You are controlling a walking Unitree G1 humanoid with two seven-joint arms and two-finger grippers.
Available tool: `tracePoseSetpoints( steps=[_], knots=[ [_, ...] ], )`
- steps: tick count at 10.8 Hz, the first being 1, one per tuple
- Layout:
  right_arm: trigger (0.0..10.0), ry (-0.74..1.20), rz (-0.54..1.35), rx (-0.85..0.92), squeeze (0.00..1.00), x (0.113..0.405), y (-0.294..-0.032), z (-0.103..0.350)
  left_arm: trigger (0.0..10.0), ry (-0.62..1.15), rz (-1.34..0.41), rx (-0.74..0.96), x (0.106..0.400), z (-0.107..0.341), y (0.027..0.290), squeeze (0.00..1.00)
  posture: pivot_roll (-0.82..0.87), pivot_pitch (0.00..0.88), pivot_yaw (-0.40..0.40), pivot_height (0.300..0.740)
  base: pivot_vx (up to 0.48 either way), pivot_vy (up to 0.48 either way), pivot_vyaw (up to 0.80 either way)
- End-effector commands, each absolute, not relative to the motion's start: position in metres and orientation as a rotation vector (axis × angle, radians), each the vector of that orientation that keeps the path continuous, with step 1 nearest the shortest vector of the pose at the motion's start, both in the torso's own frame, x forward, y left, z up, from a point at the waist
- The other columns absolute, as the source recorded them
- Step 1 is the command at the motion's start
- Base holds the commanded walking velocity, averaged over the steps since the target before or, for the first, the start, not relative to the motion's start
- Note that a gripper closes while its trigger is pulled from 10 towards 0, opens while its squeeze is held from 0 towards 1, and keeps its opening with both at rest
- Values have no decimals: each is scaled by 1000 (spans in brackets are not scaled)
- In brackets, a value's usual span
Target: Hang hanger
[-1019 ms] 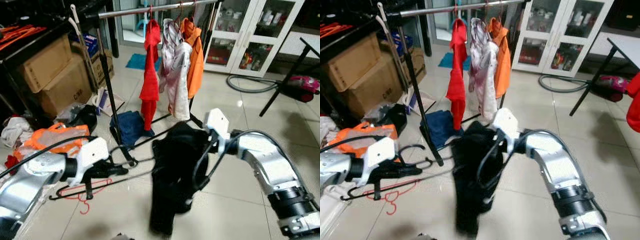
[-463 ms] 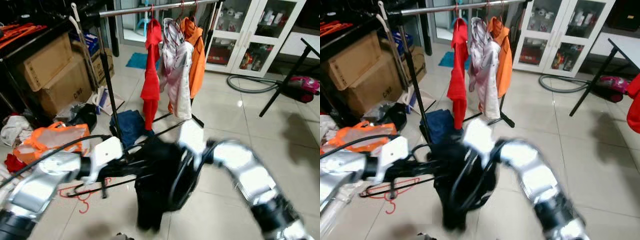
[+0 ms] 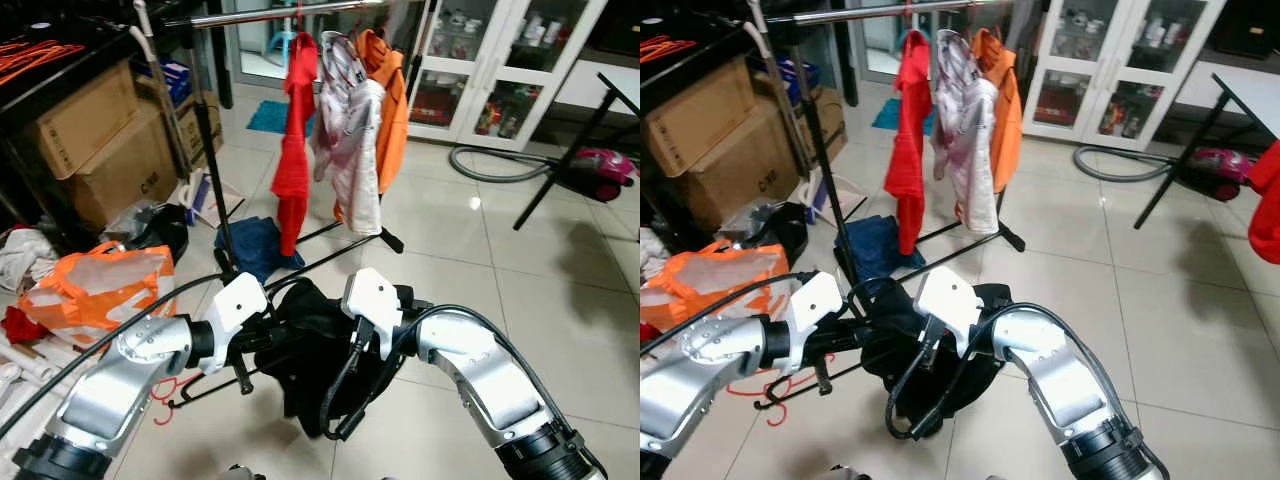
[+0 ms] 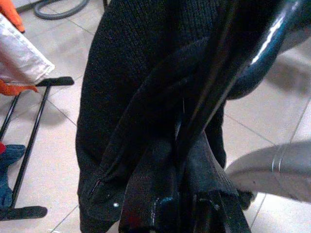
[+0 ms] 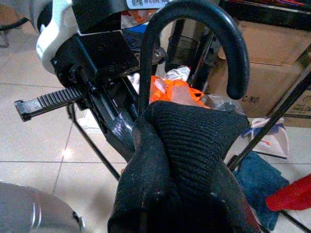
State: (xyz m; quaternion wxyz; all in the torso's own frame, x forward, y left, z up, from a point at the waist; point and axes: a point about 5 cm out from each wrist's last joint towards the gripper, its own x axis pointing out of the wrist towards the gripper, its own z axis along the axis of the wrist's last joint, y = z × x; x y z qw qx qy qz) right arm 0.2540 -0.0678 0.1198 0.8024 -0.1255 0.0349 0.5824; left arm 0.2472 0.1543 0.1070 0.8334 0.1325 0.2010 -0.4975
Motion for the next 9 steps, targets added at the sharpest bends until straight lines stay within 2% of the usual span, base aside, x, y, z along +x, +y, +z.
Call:
tracePoseSetpoints(
  steps=[1, 3, 4, 7, 9],
  knots=[
    [0, 29, 1269, -287, 557, 250, -62, 125, 10000, 363, -1064, 278, 249, 118, 146, 0, -34, 37, -34, 740, 0, 0, 0],
    [0, -43, 1311, -267, 561, 246, -53, 139, 10000, 331, -1043, 224, 252, 120, 137, 0, -34, 35, -29, 740, 0, 0, 0],
    [0, 16, 1386, -273, 557, 238, -57, 133, 10000, 273, -1007, 124, 258, 128, 134, 0, -34, 35, -26, 740, 0, 0, 0],
    [0, 86, 1396, -530, 553, 237, -77, 112, 10000, 110, -837, -60, 282, 153, 136, 0, -38, 35, -24, 740, 0, 0, 0],
    [0, 103, 1371, -587, 553, 238, -83, 101, 10000, 65, -804, -71, 287, 159, 130, 0, -42, 33, -22, 740, 0, 0, 0]
  ],
)
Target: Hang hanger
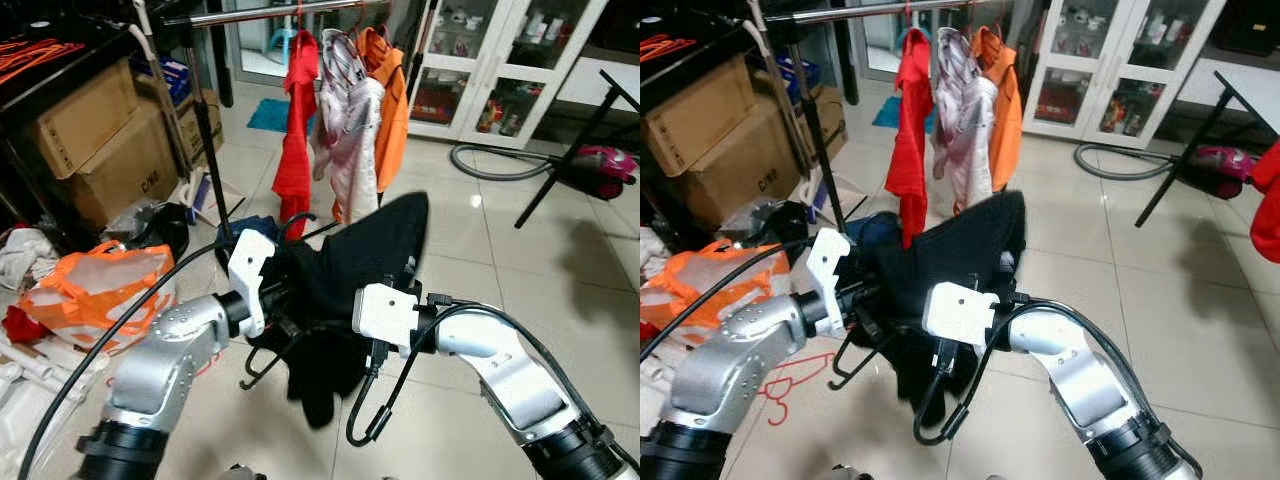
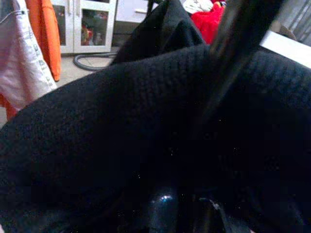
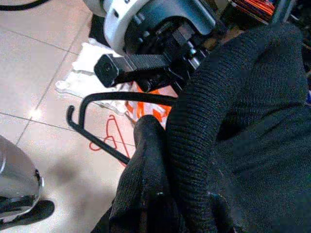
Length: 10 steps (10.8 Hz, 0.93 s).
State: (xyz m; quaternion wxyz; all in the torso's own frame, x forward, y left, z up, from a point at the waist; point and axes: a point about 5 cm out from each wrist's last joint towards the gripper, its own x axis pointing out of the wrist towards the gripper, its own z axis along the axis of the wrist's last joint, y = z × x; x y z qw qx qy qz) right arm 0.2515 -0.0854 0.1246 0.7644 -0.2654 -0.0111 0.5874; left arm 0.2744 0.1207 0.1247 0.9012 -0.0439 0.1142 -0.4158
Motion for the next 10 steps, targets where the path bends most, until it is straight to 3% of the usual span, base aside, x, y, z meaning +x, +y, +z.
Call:
tracePoseSetpoints(
  steps=[1, 3, 4, 5, 6, 7, 8, 10],
  knots=[
    [0, 97, 1340, -600, 557, 239, -85, 94, 10000, 42, -776, -50, 290, 160, 129, 0, -45, 30, -23, 740, 0, 0, 0],
    [0, 104, 1224, -618, 494, 245, -89, 81, 10000, 38, -770, -21, 290, 157, 126, 0, -38, 20, -23, 740, 0, 0, 0],
    [0, 122, 1114, -549, 0, 254, -89, 77, 10000, 38, -779, 0, 288, 155, 124, 0, -34, 17, -21, 740, 0, 0, 0],
    [10000, 99, 1055, -422, 0, 259, -84, 80, 10000, 28, -776, 17, 287, 155, 124, 0, -30, 15, -21, 740, 0, 0, 0],
    [5333, 98, 1025, -345, 1000, 262, -83, 80, 10000, 10, -765, 42, 289, 156, 125, 0, -25, 15, -21, 740, 0, 0, 0],
    [10000, 72, 1033, -395, 1000, 261, -85, 79, 10000, -31, -736, 84, 293, 161, 128, 0, -25, 13, -24, 740, 0, 0, 0],
    [10000, 60, 1028, -434, 1000, 262, -87, 77, 10000, -57, -719, 99, 295, 164, 129, 0, -25, 13, -24, 740, 0, 0, 0],
    [10000, 89, 976, -330, 1000, 267, -97, 78, 10000, -92, -705, 140, 299, 169, 132, 0, -25, 14, -26, 740, 0, 0, 0]
  ],
)
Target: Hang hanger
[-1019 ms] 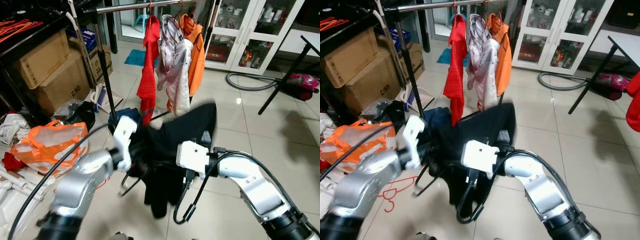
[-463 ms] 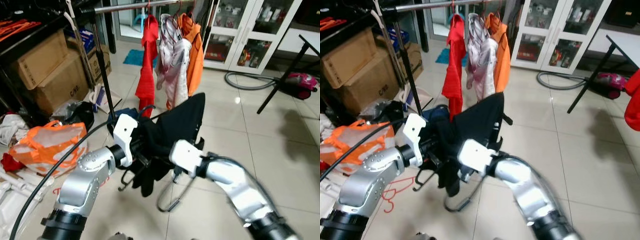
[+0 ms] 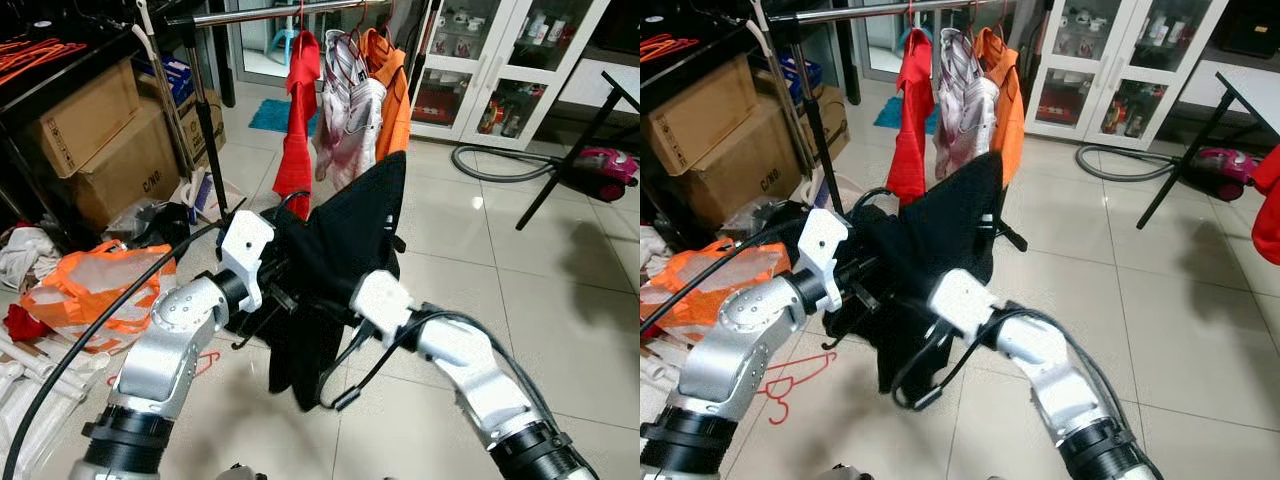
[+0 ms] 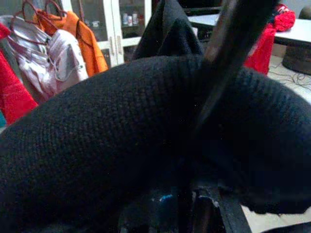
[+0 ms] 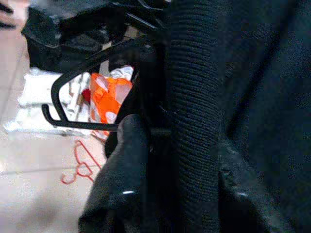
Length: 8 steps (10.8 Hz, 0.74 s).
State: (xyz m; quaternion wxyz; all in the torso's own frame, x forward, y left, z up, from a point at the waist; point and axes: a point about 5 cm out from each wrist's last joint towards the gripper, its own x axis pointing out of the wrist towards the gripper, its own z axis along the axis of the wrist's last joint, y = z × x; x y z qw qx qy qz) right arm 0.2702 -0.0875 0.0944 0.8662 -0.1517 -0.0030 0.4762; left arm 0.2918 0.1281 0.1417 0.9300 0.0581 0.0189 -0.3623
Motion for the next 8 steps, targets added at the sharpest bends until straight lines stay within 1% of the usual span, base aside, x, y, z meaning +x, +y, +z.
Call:
tracePoseSetpoints(
  steps=[1, 4, 6, 7, 8],
  knots=[
    [10000, 102, 972, -299, 1000, 268, -105, 79, 10000, -96, -710, 153, 299, 168, 133, 0, -24, 17, -28, 740, 0, 0, 0],
    [10000, 124, 1014, -354, 1000, 274, -142, 96, 10000, -80, -730, 197, 299, 162, 138, 0, -22, 21, -32, 740, 0, 0, 0],
    [10000, 182, 1016, -333, 1000, 273, -150, 95, 10000, -73, -721, 201, 301, 160, 140, 0, -22, 21, -32, 740, 0, 0, 0],
    [10000, 255, 1071, -331, 690, 268, -153, 92, 10000, -51, -730, 208, 300, 154, 141, 0, -23, 22, -34, 740, 0, 0, 0],
    [10000, 228, 1063, -369, 0, 275, -161, 106, 10000, -31, -754, 210, 298, 148, 141, 0, -22, 23, -37, 740, 0, 0, 0]
  ],
)
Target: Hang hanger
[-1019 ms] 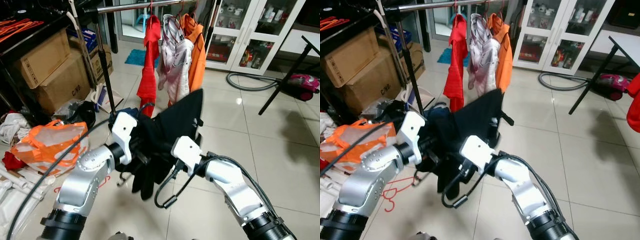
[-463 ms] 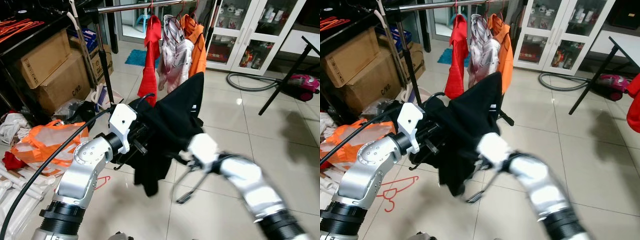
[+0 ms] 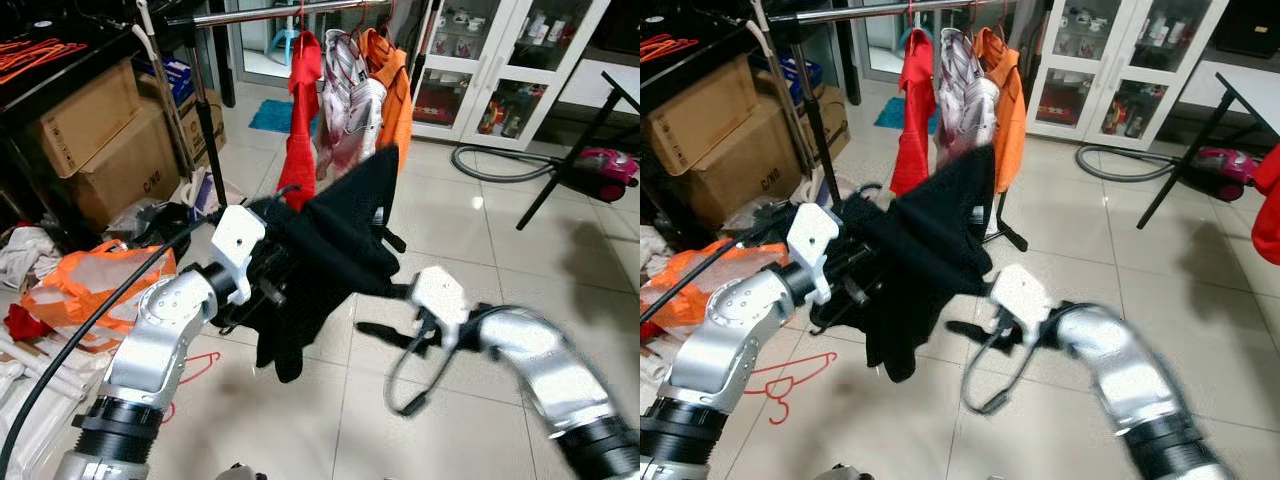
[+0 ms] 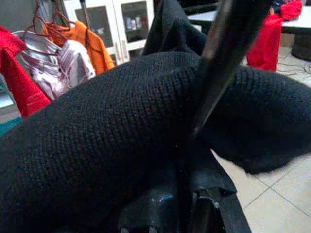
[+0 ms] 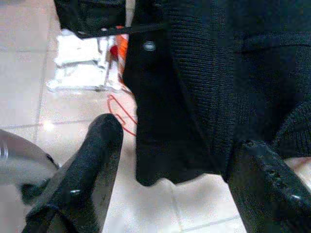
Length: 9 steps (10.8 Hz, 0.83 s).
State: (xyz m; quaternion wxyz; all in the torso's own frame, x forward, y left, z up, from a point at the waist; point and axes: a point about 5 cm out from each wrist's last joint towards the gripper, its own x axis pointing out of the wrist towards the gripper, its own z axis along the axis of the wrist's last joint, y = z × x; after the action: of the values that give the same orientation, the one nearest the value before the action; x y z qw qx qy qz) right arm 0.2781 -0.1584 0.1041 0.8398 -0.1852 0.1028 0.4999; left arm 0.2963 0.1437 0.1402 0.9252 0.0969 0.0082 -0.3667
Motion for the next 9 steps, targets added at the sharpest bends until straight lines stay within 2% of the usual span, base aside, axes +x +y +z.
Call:
tracePoseSetpoints(
  steps=[1, 3, 4, 5, 7, 8, 9],
  knots=[
    [10000, 140, 979, -475, 0, 292, -171, 123, 10000, -22, -787, 214, 295, 145, 142, 0, -22, 23, -37, 740, 0, 0, 0],
    [10000, 4, 892, -817, 0, 318, -187, 161, 10000, 15, -846, 238, 291, 137, 145, 0, -23, 24, -37, 740, 0, 0, 0],
    [10000, -7, 903, -842, 0, 322, -191, 177, 10000, 26, -870, 244, 288, 135, 146, 0, -18, 27, -43, 740, 0, 0, 0],
    [10000, 31, 945, -817, 0, 321, -193, 179, 10000, 41, -878, 250, 287, 133, 146, 0, -18, 27, -43, 740, 0, 0, 0],
    [10000, 226, 1095, -686, 0, 296, -190, 140, 10000, 51, -861, 243, 287, 130, 149, 0, -12, 31, -55, 740, 0, 0, 0],
    [10000, 252, 1114, -635, 0, 288, -186, 129, 10000, 50, -850, 246, 288, 130, 151, 0, -10, 32, -56, 740, 0, 0, 0],
    [10000, 401, 1217, -480, 0, 261, -187, 109, 10000, 50, -838, 257, 289, 130, 153, 0, -13, 31, -57, 740, 0, 0, 0]
  ],
)
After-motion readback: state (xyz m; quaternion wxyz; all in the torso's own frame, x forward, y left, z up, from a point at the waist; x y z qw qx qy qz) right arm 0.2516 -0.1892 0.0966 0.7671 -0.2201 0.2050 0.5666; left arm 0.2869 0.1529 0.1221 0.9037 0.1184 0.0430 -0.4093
